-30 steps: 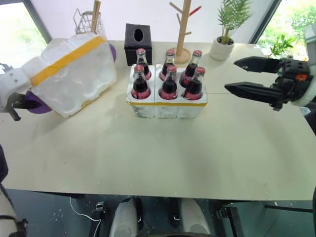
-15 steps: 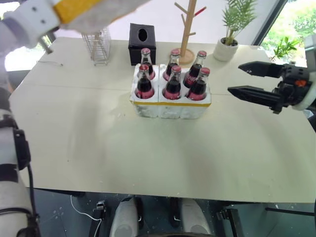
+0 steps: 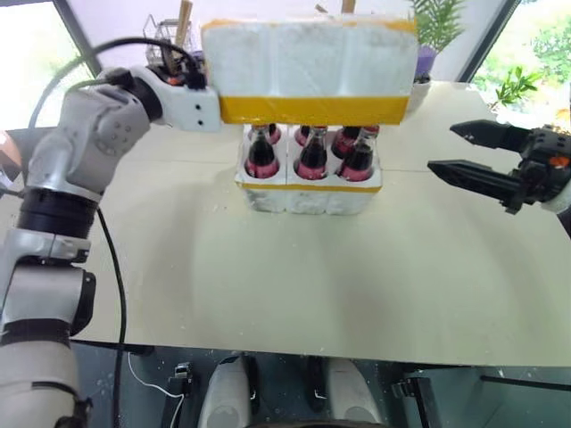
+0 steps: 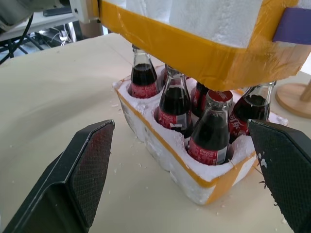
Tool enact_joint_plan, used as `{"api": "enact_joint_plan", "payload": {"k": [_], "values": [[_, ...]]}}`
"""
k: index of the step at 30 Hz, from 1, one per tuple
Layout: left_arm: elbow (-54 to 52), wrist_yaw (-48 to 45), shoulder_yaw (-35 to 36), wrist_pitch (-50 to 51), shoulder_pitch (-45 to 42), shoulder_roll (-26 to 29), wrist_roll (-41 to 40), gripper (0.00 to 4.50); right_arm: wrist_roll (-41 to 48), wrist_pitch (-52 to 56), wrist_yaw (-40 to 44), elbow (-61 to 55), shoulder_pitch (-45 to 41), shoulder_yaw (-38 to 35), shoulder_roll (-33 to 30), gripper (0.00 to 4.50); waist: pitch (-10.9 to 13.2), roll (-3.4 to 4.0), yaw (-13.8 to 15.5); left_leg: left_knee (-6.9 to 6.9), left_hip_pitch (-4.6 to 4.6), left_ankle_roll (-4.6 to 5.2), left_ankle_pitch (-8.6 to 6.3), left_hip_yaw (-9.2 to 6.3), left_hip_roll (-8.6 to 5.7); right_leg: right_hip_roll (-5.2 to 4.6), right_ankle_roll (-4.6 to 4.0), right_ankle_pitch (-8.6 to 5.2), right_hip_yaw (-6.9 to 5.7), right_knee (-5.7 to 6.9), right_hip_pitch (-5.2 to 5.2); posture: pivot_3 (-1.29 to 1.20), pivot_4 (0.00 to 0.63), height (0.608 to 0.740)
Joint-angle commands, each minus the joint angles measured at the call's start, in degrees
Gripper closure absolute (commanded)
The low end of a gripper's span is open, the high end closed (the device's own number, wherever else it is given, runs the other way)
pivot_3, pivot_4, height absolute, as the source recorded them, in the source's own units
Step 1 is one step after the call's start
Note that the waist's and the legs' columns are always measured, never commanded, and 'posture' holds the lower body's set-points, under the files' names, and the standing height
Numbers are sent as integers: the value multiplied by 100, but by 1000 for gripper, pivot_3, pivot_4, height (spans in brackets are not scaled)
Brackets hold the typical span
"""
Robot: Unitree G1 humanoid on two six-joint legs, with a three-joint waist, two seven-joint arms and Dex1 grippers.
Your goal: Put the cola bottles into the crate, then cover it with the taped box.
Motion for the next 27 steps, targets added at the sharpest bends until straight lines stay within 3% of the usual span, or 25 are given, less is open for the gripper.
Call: {"api": "enact_joint_plan", "payload": {"k": [1, 7, 15, 18, 22, 25, 27], "values": [[-453, 236, -91, 106, 119, -36, 336, 4211, 190, -12, -120, -131, -46, -260, 5, 0, 0, 0, 4, 0, 0, 0, 0, -1, 0, 0, 0, 0, 0, 0, 1, 0, 150, 740], [-683, 431, -288, 135, 473, 15, 823, 4211, 263, -39, -224, -144, -32, -253, 18, 0, 0, 0, -4, 0, 0, 0, 0, -2, 0, 0, 0, 0, 0, 0, 1, 0, 150, 740], [-1076, 245, -201, -164, 1149, 236, 649, 539, 164, -86, -203, -95, 144, -249, 42, 0, -1, 0, -3, 0, 1, 0, 0, -2, 1, 0, 0, 0, 0, 0, 1, 0, 150, 740], [-1394, 195, -30, -385, 1573, 422, 360, 539, 83, -129, -141, 10, 266, -272, -1, 0, -1, 1, -4, 0, 1, 1, 0, -2, 0, -2, 0, 0, 0, 0, 1, 0, 150, 740], [-2031, -337, 709, -24, 2450, 487, -979, 539, -87, -227, -54, 64, 440, -268, -29, 0, -2, 1, -6, 0, 2, 1, 0, -3, 2, -2, 0, 0, 0, 0, 4, 0, 150, 740], [-2654, -1115, 1545, 1270, 3030, 285, -2581, 539, -173, -278, 7, 153, 522, -274, -25, 0, -2, 1, -14, 1, 3, 0, 0, -5, 5, -1, -1, 0, 0, 2, 4, 0, 150, 740], [-3114, -1733, 2291, 3476, 3104, 40, -4260, 539, -261, -335, 58, 244, 539, -233, -32, 0, -1, 1, -15, 1, 4, -1, 1, -8, 5, 0, -1, 0, -1, 2, 6, 0, 150, 740]]}}
